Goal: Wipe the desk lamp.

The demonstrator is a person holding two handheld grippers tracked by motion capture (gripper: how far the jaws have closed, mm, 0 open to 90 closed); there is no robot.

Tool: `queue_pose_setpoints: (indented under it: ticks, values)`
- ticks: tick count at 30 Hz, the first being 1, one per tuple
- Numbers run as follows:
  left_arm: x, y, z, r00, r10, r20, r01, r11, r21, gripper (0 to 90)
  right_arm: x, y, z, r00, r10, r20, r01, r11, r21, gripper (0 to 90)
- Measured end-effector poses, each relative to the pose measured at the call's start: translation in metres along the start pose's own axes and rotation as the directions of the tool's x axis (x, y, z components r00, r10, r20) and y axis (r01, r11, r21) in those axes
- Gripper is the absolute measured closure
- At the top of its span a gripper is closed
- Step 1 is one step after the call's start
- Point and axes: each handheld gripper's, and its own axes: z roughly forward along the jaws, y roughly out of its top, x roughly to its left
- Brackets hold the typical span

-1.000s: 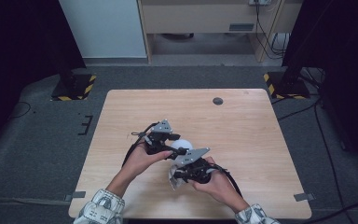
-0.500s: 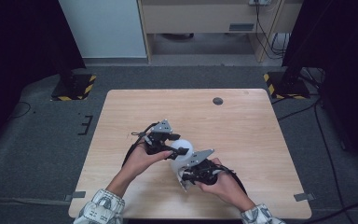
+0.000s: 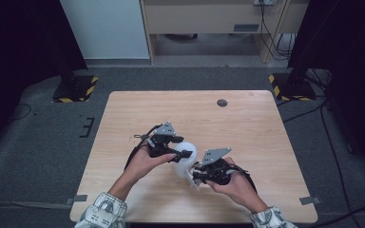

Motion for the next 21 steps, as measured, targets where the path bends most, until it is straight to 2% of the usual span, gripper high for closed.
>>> queue_pose_setpoints:
  ticks: [4,8,11,14,17,21]
  values:
    - [0.0,0.0,0.0,1.0,-0.001,-0.001,0.001,1.0,-0.002,27.9,-0.004,0.0,-0.006,0.9999,0.01,0.012,-0.01,1.0,-0.012,80.8]
    - [0.0,0.0,0.0,1.0,-0.001,-0.002,0.001,1.0,-0.002,27.9,-0.007,0.004,-0.02,0.9993,0.033,0.019,-0.032,0.998,-0.062,80.8]
    - [0.0,-0.001,-0.001,1.0,-0.001,-0.005,0.001,1.0,-0.001,27.9,-0.012,0.005,-0.027,0.9983,0.043,0.04,-0.039,0.996,-0.084,80.8]
    - [0.001,-0.001,-0.002,1.0,-0.002,-0.003,0.002,1.0,-0.001,27.9,-0.02,0.002,-0.031,0.9949,0.077,0.065,-0.07,0.992,-0.104,80.9]
    - [0.001,-0.001,-0.002,1.0,-0.004,-0.001,0.004,1.0,-0.002,27.9,-0.027,0.0,-0.03,0.99,0.109,0.089,-0.099,0.989,-0.111,81.1]
    - [0.001,-0.001,-0.002,1.0,-0.002,-0.001,0.002,1.0,0.0,28.0,-0.032,-0.004,-0.023,0.9859,0.131,0.104,-0.122,0.989,-0.084,81.2]
